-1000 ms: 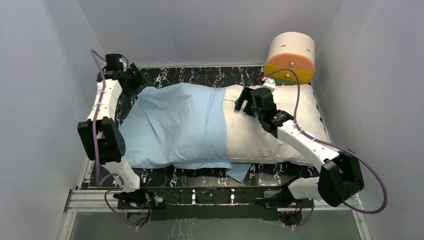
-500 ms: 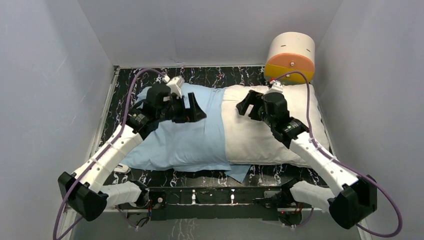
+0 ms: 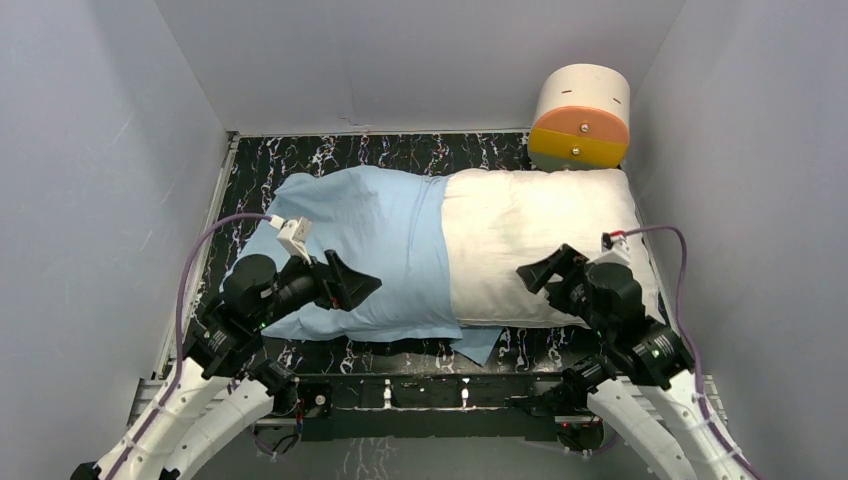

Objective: Remove the pillowcase from the pillow
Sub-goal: Remove the pillow from the pillowcase.

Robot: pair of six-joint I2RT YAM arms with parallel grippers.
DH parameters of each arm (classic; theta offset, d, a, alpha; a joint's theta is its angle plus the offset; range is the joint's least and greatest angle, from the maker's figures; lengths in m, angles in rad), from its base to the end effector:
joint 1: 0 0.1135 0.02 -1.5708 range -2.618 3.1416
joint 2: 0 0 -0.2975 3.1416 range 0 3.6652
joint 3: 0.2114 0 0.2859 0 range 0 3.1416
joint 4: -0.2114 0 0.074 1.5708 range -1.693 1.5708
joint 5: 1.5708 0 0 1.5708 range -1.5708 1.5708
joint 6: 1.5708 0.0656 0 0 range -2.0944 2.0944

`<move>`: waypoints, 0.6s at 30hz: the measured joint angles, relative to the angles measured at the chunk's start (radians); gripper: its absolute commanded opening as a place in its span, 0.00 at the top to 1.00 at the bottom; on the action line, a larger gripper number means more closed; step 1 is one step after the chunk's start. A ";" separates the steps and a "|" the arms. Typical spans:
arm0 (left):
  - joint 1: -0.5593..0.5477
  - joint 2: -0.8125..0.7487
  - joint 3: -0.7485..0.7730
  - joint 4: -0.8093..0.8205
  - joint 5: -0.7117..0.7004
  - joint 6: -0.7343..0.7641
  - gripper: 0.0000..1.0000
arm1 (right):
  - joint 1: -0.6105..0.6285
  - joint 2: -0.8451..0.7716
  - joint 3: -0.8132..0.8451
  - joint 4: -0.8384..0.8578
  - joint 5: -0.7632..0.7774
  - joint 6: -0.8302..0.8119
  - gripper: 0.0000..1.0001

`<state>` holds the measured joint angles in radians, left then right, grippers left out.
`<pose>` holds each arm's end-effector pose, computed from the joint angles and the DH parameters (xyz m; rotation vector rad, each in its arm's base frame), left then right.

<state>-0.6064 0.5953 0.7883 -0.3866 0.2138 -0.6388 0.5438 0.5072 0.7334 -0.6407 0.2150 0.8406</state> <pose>0.1334 -0.1095 0.3662 0.1360 1.8878 -1.0692 0.1316 0.0632 0.3235 0.4427 1.9918 0.6786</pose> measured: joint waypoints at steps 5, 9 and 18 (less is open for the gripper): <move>0.000 -0.052 -0.086 0.058 0.119 -0.014 0.10 | 0.000 -0.211 -0.070 -0.147 -0.010 0.160 0.13; -0.031 0.089 -0.097 0.074 0.192 -0.031 0.11 | 0.000 -0.280 -0.093 -0.209 -0.045 0.255 0.13; -0.625 0.309 -0.021 0.073 -0.232 -0.101 0.08 | 0.000 -0.191 -0.147 -0.249 -0.092 0.337 0.11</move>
<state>-1.2312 0.9039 0.7670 -0.3134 -0.0185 -0.7403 0.5438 0.3161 0.5861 -0.8902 0.1226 1.1774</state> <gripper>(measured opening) 0.911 0.873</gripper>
